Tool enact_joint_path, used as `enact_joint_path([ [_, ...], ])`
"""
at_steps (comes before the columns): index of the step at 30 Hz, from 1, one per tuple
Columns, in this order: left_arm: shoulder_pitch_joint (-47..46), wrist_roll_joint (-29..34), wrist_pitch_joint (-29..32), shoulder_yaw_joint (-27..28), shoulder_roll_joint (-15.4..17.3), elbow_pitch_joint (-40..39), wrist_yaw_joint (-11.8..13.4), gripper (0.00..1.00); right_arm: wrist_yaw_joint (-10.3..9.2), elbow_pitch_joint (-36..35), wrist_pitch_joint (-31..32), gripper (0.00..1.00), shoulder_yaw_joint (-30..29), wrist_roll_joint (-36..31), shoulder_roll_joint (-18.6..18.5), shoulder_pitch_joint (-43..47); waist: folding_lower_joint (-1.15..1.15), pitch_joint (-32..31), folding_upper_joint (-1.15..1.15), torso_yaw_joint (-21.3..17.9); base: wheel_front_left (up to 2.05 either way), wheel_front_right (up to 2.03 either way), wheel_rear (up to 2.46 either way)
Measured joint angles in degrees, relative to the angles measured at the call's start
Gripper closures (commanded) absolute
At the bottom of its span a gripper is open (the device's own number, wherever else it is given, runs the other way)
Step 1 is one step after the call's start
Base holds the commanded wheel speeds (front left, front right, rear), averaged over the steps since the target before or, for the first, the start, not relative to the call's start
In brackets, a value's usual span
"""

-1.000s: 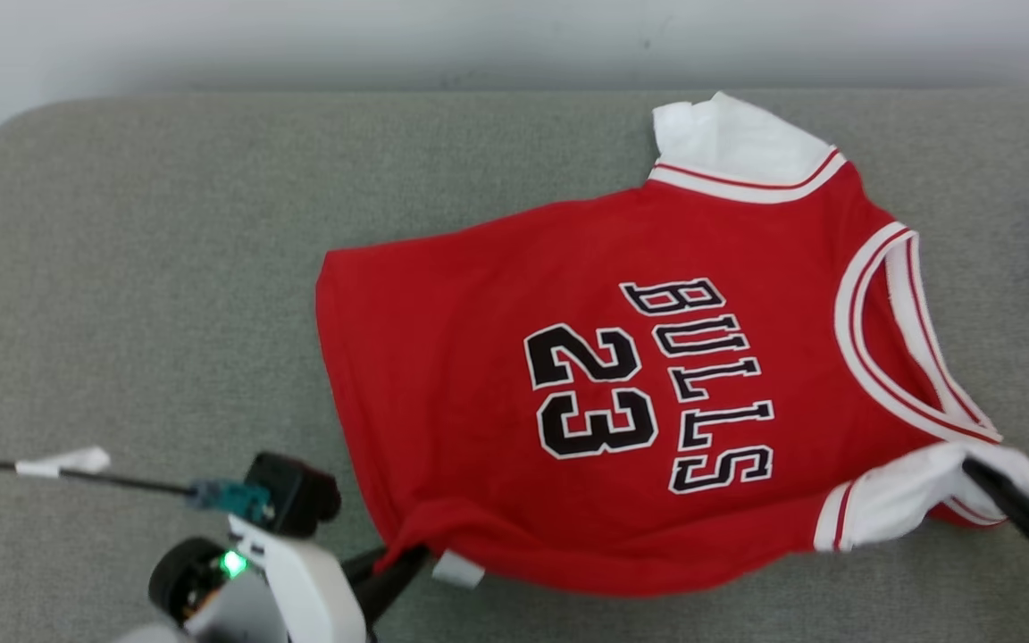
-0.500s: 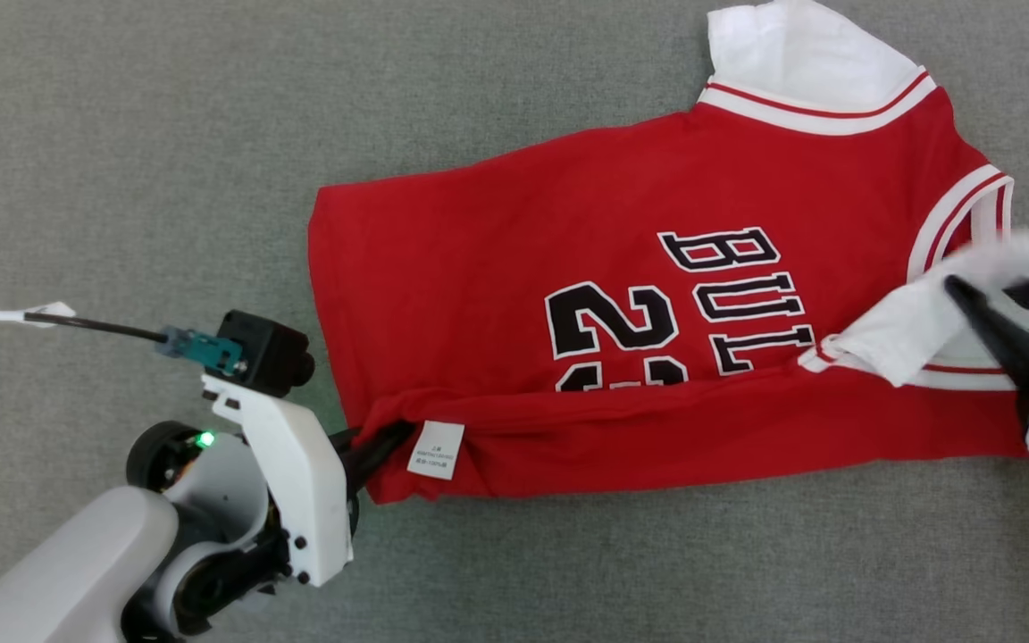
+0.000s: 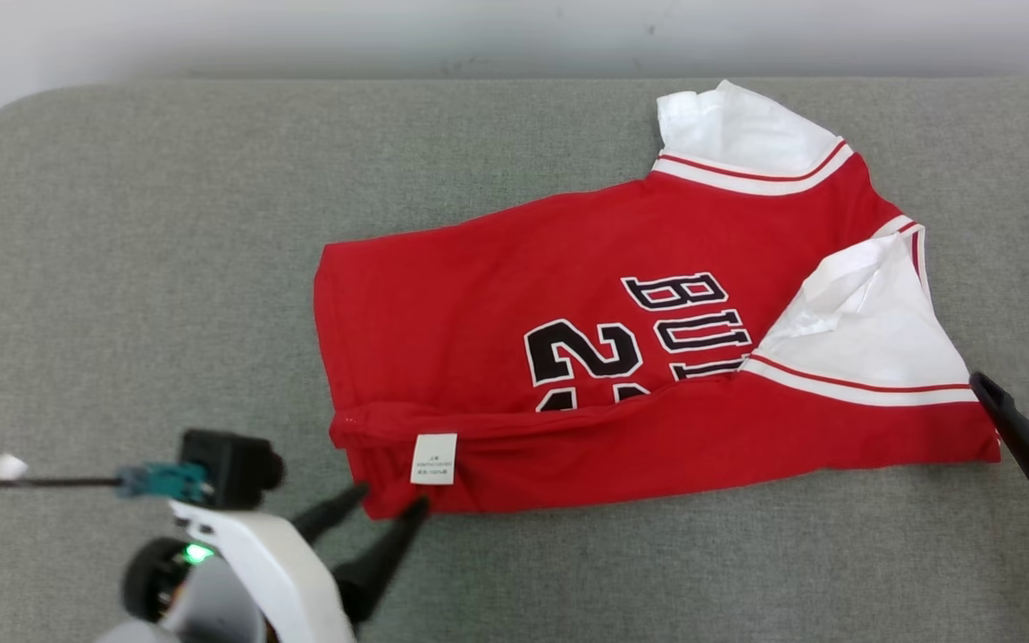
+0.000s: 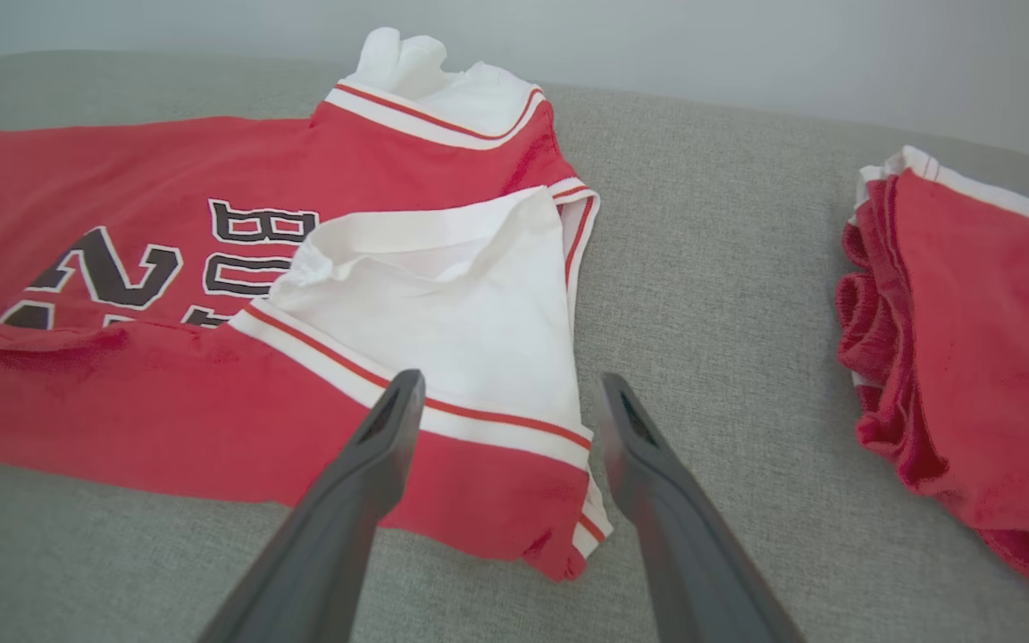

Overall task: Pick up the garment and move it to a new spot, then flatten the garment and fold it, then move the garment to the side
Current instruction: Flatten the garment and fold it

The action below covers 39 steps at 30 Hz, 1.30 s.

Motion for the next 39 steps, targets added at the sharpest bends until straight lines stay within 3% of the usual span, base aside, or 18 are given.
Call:
enact_joint_path([
  [3, 1.11, 1.64, -0.65, -2.57, -2.90, -1.26, 1.16, 0.00, 0.00, 0.40, -1.79, 0.00, -0.75, -1.53, -0.80, 2.40, 0.00, 0.44, 0.00, -0.03, 0.00, 0.00, 0.00],
  [8, -0.39, 5.55, -1.24, -4.79, -4.83, 3.47, 2.43, 0.00, 0.00, 2.34, -5.26, 0.00, 0.56, -5.23, -1.01, 2.40, 0.00, 2.24, 0.00, 0.05, 0.00, 0.00, 0.00],
  [20, -3.83, 9.50, -2.86, -6.15, -6.02, 8.38, 2.44, 0.00, 0.00, 7.67, -10.36, 0.00, 4.59, -7.17, -0.26, -0.35, 0.00, 4.14, 0.00, 0.04, 0.00, 0.00, 0.00],
  [21, -3.83, 9.50, -2.86, -6.16, -6.12, 8.57, 2.38, 0.59, 0.00, 8.03, -10.49, 0.00, 4.88, -7.17, -0.22, -0.68, 0.00, 4.23, 0.00, 0.07, 0.00, 0.00, 0.00],
  [23, -3.87, 9.34, -2.88, -6.20, -6.26, 8.80, 2.14, 0.97, 0.00, 9.00, -10.50, 0.00, 5.61, -7.17, -0.18, -1.41, 0.00, 4.47, 0.00, 0.22, 0.00, 0.00, 0.00],
  [34, -5.11, 7.28, -2.92, -6.71, -7.86, 10.58, -1.48, 1.00, 0.02, 14.47, -7.19, 0.00, 7.58, -6.42, -0.23, -4.48, 0.00, 6.09, 0.00, 1.56, 0.00, 0.00, 0.00],
  [35, -5.24, 6.68, -2.92, -6.71, -8.06, 10.92, -2.02, 1.00, -0.05, 14.59, -6.67, 0.05, 8.22, -5.79, -0.33, -4.85, 0.00, 6.11, 0.00, 1.69, 0.00, 0.00, 0.00],
  [36, -5.26, 6.20, -2.92, -6.72, -8.22, 11.23, -2.61, 1.00, -0.26, 14.61, -6.36, 0.69, 8.67, -5.03, -0.51, -5.03, 0.00, 6.02, 0.00, 1.80, 0.00, 0.00, 0.00],
  [37, -5.31, 5.79, -2.91, -6.87, -8.25, 11.48, -3.28, 1.00, -0.30, 14.58, -6.22, 1.00, 9.24, -4.00, -0.77, -5.13, 0.00, 5.82, 0.00, 1.89, 0.00, 0.00, 0.00],
  [39, -5.12, 4.61, -2.80, -7.15, -8.26, 11.58, -4.74, 1.00, -0.30, 14.35, -5.61, 1.00, 10.18, -1.85, -1.51, -4.95, 0.00, 5.13, 0.00, 2.04, 0.00, 0.00, 0.00],
])
